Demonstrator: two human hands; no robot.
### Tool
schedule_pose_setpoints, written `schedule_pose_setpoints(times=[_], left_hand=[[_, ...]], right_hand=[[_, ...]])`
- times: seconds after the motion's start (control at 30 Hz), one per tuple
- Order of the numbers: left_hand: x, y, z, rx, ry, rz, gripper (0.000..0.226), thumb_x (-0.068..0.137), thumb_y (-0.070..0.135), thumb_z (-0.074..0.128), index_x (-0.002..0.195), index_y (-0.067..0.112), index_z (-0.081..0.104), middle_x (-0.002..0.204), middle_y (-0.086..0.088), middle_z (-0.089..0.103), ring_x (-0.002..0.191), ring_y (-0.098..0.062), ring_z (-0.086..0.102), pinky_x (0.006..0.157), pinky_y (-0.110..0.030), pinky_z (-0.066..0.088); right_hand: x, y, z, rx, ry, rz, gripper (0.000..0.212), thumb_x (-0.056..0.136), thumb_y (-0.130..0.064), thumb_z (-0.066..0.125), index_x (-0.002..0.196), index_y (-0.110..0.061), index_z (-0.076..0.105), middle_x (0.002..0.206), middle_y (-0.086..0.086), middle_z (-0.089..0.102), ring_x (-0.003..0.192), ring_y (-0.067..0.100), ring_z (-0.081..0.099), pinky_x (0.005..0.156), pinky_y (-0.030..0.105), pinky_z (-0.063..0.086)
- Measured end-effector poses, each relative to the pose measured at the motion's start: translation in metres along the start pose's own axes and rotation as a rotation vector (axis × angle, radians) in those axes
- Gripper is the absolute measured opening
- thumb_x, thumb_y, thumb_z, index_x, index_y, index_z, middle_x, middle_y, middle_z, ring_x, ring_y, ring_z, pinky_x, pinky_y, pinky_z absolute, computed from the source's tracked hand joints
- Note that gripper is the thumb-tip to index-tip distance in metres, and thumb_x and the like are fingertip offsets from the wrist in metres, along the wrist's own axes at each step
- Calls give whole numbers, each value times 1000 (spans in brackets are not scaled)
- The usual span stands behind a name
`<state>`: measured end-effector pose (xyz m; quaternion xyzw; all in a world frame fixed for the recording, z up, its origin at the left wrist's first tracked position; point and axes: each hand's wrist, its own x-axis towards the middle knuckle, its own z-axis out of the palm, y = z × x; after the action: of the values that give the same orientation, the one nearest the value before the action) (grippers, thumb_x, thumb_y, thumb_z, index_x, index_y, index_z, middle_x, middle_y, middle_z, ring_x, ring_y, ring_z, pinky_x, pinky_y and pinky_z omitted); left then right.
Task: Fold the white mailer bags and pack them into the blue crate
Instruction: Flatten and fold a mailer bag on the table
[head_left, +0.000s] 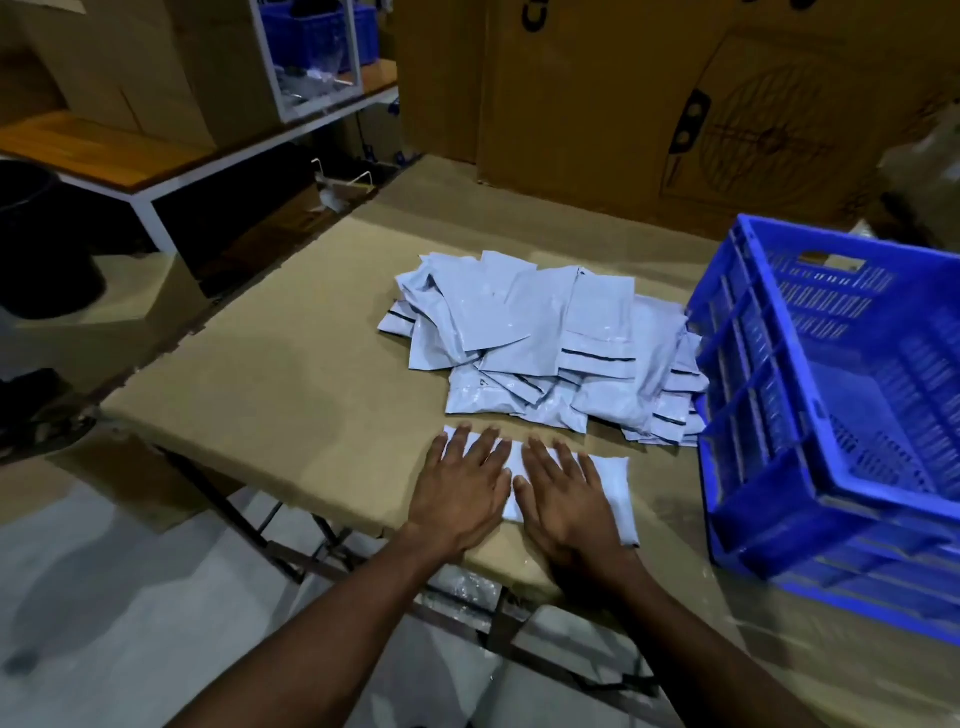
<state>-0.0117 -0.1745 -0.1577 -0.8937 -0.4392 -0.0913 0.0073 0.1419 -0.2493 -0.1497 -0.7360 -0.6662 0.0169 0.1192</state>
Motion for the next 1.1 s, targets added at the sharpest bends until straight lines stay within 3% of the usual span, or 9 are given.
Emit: schedule_pose_setpoints(times=[0.13,0.27,0.47,0.73,0.9,1.03,1.1], left_hand=[[0,1,-2,14,-30,-11,55,100,43,28,140,24,60,149,0,53,136,-37,49,111,-54,39],[0,1,-4,19,-61,-35,61,100,46,19,148,25,50,157,1,44,143,-37,39,116,-54,30],[-2,0,-10,-7,-128,-59,72,96,53,5,156,27,36,163,0,31,150,-34,25,121,-50,20],[-10,-23,-17,-145,-169,-104,86,87,60,-9,160,26,20,169,4,12,155,-16,3,125,-42,5],[-11,-23,-15,-121,-170,-122,81,90,58,-6,160,27,20,169,1,12,156,-17,5,125,-44,6],[-11,-22,-14,-101,-173,-126,80,90,57,-7,160,29,19,169,0,12,156,-18,4,125,-46,6],[-11,-22,-15,-85,-185,-116,83,88,57,-9,160,29,18,169,0,9,156,-18,2,125,-46,6]], right_hand=[[-2,9,0,-26,-59,45,70,104,-57,14,140,-15,56,150,4,49,138,33,45,112,52,34],[-8,17,-4,-56,-83,38,71,101,-63,6,152,-25,39,161,-2,30,149,29,24,119,51,21],[-18,35,-14,-112,-139,92,70,96,-66,0,156,-37,19,166,-7,11,152,26,9,121,53,12],[-26,54,-23,-56,-155,110,77,93,-71,0,157,-32,16,167,-1,6,153,24,2,123,47,11],[-19,50,-29,-104,-233,106,91,86,-73,-13,159,-24,9,167,4,-3,153,25,-8,120,53,-4],[-3,-1,-24,-33,-119,-92,85,99,-63,-3,153,-6,32,162,12,24,151,27,20,120,58,9],[4,-25,-15,41,-183,-140,100,88,-69,-20,157,-10,22,165,5,18,153,19,13,122,54,3]])
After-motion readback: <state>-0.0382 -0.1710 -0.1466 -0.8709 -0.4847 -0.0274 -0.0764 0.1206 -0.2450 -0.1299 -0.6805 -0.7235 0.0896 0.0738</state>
